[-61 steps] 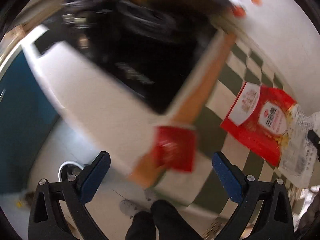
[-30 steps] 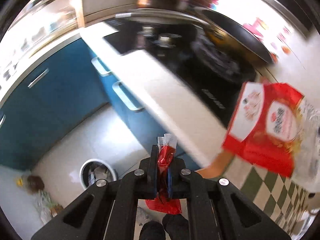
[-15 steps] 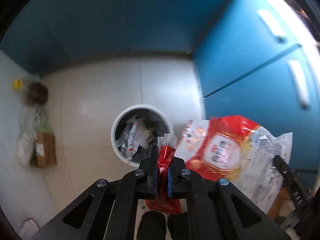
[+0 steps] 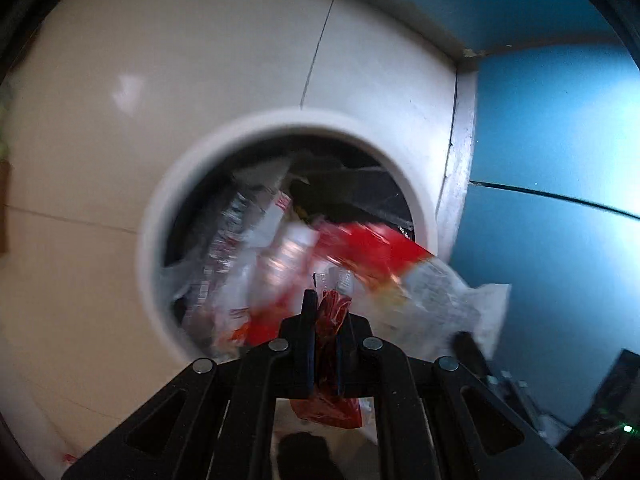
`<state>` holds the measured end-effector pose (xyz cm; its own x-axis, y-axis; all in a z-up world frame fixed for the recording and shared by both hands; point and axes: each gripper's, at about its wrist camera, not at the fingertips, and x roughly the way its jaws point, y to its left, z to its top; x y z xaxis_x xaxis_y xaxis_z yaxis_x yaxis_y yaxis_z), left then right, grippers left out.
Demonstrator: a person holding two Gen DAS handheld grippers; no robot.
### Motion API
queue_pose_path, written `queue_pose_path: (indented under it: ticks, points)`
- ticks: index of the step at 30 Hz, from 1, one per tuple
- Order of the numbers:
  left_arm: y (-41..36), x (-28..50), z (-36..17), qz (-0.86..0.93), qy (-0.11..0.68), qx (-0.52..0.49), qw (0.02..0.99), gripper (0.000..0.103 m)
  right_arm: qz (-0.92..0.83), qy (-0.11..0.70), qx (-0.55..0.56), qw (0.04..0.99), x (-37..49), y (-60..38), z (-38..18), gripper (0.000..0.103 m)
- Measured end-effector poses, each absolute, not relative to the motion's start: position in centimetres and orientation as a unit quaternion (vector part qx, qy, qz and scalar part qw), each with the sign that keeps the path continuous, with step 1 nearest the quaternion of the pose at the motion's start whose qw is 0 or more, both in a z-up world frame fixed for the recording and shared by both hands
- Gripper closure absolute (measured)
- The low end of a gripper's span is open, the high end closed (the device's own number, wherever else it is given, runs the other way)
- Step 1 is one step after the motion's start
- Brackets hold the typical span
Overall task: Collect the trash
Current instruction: 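Open both tools to drop the red packet and sugar bag into the bin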
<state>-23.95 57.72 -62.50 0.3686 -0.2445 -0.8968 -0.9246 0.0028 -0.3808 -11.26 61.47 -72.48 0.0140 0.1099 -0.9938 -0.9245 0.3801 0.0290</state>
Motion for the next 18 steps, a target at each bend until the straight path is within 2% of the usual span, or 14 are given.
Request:
queue_pose_path:
  ticks: [2,3,4,5,7,9,10,11,12,13,18]
  points:
    - [57.8,-23.7,-63.3,0.311,0.465,-0.638,0.529,0.097,0.425,0.581,-0.354,0.598,-11.0,62.0,-73.8,0.097]
    - [57.8,-23.6,-63.5,0.309,0.466,-0.639,0.528,0.097,0.421,0.59,-0.354,0.591,-10.8,62.2,-74.5,0.089]
    - [57.8,-23.6,-63.5,0.305,0.465,-0.643,0.527,0.096,0.421,0.595,-0.352,0.587,-10.6,62.2,-74.7,0.075]
    - [57.8,-23.6,-63.4,0.303,0.463,-0.647,0.526,0.095,0.426,0.601,-0.343,0.583,-10.4,62.1,-74.7,0.067]
    - [57.9,-23.4,-62.6,0.316,0.478,-0.626,0.529,0.092,0.432,0.597,-0.335,0.588,-9.6,62.1,-74.1,0.03]
    - [57.9,-23.5,-61.4,0.332,0.484,-0.601,0.543,0.085,0.438,0.586,-0.332,0.595,-8.9,61.6,-72.7,0.026]
    - [57.9,-23.6,-60.7,0.339,0.484,-0.59,0.55,0.069,0.441,0.585,-0.33,0.596,-8.5,61.1,-72.1,0.022]
    - [57.8,-23.7,-59.9,0.344,0.481,-0.581,0.559,0.042,0.443,0.583,-0.327,0.597,-8.3,60.7,-71.2,0.017]
    - [57.7,-24.0,-59.1,0.348,0.477,-0.574,0.568,0.028,0.445,0.582,-0.323,0.599,-7.9,60.2,-70.3,0.008]
    - [57.5,-24.1,-58.1,0.356,0.475,-0.562,0.575,0.009,0.449,0.579,-0.319,0.601,-7.7,59.8,-69.5,0.005]
    - [56.2,-25.4,-54.1,0.4,0.486,-0.512,0.585,0.007,0.456,0.55,-0.328,0.618,-7.2,57.8,-65.5,0.0]
